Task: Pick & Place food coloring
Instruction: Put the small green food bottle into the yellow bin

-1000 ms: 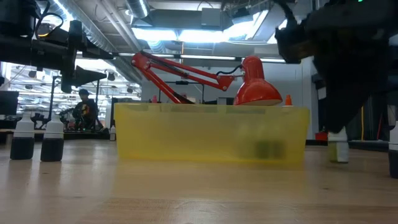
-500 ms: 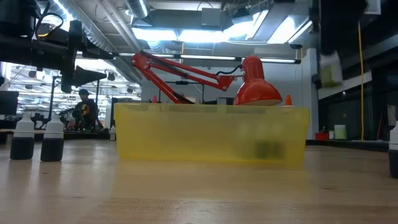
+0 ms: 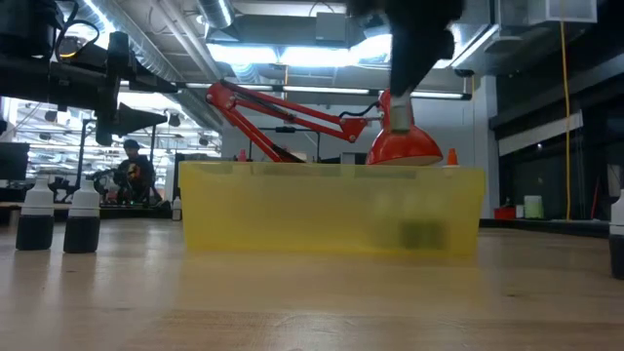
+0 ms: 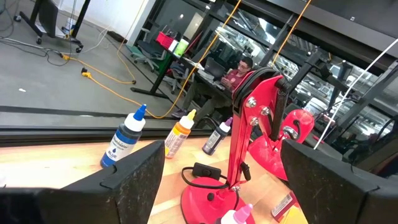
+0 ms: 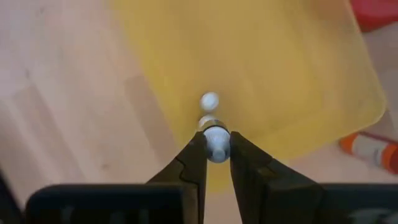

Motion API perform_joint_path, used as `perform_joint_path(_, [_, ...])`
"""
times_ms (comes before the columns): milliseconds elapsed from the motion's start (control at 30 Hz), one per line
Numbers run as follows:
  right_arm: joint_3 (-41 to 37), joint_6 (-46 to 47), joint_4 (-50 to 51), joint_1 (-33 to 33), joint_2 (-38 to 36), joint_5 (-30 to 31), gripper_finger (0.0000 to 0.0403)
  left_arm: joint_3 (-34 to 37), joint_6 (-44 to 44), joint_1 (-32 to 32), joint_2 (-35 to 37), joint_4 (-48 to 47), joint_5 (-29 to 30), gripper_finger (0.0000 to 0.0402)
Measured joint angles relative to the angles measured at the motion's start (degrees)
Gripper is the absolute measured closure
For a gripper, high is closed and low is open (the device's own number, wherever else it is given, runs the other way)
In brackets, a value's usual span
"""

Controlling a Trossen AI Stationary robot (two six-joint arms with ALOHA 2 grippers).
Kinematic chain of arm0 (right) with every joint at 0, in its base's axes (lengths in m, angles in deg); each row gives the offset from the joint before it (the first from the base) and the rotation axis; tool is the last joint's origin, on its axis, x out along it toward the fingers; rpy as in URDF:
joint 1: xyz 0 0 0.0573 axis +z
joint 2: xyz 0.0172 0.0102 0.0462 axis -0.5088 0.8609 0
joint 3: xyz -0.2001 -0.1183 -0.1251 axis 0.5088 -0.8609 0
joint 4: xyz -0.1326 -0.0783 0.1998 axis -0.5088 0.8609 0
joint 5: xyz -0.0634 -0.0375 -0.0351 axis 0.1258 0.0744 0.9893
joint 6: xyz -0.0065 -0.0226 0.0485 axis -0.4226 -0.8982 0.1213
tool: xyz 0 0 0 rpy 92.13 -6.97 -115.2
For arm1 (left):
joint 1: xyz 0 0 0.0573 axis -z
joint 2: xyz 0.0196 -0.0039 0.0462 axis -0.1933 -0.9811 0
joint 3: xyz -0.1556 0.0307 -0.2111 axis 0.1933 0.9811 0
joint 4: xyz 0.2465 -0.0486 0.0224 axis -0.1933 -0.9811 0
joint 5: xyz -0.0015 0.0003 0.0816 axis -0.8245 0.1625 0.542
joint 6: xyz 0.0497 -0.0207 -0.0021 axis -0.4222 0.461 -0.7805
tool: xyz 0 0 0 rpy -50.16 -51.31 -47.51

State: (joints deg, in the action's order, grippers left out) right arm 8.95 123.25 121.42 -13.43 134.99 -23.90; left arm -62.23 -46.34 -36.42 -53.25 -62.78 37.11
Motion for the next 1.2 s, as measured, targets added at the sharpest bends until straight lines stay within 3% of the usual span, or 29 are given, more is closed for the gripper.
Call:
perform_joint_path(500, [0.26,-7.61,-10.31,-3.37,7.25,-1.53,0.0343,0.0,-0.02,0.0,0.02,-0.01,-0.02,0.0089])
perform_joint_path(1200, [0.24,-9.25,-11.63,-4.15,14.81,-4.2,0.0342,0.0,0.0,0.0,0.0,0.0,0.0,0.0091])
